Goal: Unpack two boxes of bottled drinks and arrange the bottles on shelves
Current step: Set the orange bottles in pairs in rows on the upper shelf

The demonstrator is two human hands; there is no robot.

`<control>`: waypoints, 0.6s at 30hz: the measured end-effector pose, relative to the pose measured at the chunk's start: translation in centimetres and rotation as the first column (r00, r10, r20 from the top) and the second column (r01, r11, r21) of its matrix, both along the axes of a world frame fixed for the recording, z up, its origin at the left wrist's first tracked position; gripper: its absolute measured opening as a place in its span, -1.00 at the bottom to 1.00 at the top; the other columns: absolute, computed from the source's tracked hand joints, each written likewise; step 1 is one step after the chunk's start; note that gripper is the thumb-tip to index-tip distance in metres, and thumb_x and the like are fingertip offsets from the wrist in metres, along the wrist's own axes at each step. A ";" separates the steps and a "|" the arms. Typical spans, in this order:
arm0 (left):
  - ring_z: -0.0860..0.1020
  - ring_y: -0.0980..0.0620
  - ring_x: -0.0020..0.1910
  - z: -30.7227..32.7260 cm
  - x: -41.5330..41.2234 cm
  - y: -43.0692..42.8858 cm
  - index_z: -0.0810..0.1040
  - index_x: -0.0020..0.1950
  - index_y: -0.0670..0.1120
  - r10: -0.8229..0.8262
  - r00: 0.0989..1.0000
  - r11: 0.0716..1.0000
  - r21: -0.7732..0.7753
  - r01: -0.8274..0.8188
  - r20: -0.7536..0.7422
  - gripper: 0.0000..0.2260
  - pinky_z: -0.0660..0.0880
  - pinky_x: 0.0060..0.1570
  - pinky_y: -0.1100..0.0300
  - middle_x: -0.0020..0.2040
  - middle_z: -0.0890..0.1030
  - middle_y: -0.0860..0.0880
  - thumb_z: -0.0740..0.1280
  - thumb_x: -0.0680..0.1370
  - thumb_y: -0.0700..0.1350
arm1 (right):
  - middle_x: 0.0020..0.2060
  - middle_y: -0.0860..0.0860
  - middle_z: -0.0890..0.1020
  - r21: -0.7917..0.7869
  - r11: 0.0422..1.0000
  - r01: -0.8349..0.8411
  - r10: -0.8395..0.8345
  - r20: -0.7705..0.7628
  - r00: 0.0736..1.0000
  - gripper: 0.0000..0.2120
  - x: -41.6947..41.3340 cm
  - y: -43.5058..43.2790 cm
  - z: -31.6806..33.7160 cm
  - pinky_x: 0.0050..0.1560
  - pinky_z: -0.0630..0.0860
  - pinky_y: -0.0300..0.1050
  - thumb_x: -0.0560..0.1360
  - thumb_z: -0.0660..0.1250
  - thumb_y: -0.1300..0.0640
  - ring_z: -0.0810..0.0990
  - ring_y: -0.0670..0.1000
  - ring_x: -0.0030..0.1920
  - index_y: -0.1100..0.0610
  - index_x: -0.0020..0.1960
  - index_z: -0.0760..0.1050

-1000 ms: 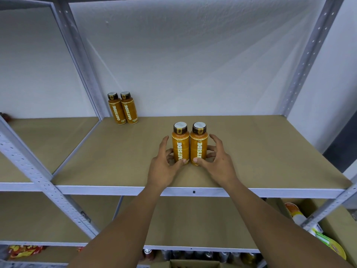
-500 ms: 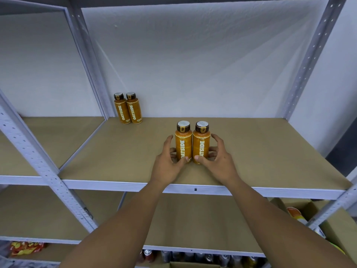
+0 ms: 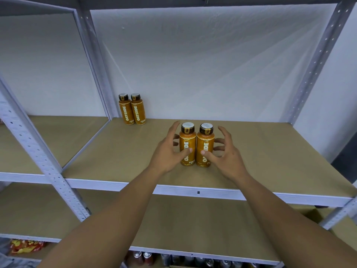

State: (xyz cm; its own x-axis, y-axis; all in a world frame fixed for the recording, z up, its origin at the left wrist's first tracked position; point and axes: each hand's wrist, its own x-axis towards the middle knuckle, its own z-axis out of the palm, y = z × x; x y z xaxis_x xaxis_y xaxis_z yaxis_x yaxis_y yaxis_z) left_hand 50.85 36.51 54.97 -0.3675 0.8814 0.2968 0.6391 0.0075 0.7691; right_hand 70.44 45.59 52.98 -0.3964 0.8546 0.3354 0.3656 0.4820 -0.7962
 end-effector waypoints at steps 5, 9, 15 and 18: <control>0.55 -0.05 0.33 0.6 -0.1 0.7 0.07 0.62 0.26 -0.057 0.996 0.998 -0.014 0.056 -0.063 -0.16 0.59 0.22 -0.02 0.49 0.48 -0.02 0.53 0.52 0.04 | 0.38 -0.03 0.49 0.058 0.996 -0.063 0.061 0.029 0.998 -0.13 -0.3 0.5 1.7 0.05 0.58 -0.13 0.44 0.55 -0.12 0.58 -0.06 0.16 -0.27 0.56 0.08; 0.56 -0.04 0.31 0.1 -0.5 1.0 0.07 0.60 0.27 -0.039 0.995 0.999 -0.001 0.040 -0.090 -0.19 0.60 0.19 0.00 0.46 0.50 -0.02 0.51 0.52 0.07 | 0.37 -0.03 0.52 0.066 0.993 -0.099 0.097 0.042 0.994 -0.20 -0.6 0.8 1.8 0.09 0.61 -0.08 0.47 0.53 -0.07 0.58 -0.06 0.18 -0.30 0.54 0.13; 0.58 -0.04 0.29 -0.2 -1.4 1.7 0.05 0.60 0.26 -0.025 0.995 1.000 0.007 0.026 -0.098 -0.21 0.61 0.18 -0.02 0.46 0.51 0.01 0.49 0.54 0.10 | 0.39 -0.02 0.51 0.068 0.992 -0.108 0.105 0.045 0.993 -0.20 -2.0 1.8 1.6 0.13 0.63 -0.02 0.50 0.51 -0.06 0.57 -0.02 0.23 -0.31 0.54 0.09; 0.59 -0.03 0.29 -0.3 -2.5 2.4 0.05 0.60 0.26 -0.020 0.996 1.000 0.010 0.021 -0.092 -0.21 0.61 0.18 -0.06 0.45 0.51 0.02 0.48 0.54 0.12 | 0.41 -0.01 0.50 0.070 0.990 -0.119 0.115 0.063 0.991 -0.20 -3.3 2.7 1.5 0.17 0.63 0.07 0.51 0.49 -0.06 0.57 0.01 0.26 -0.30 0.55 0.06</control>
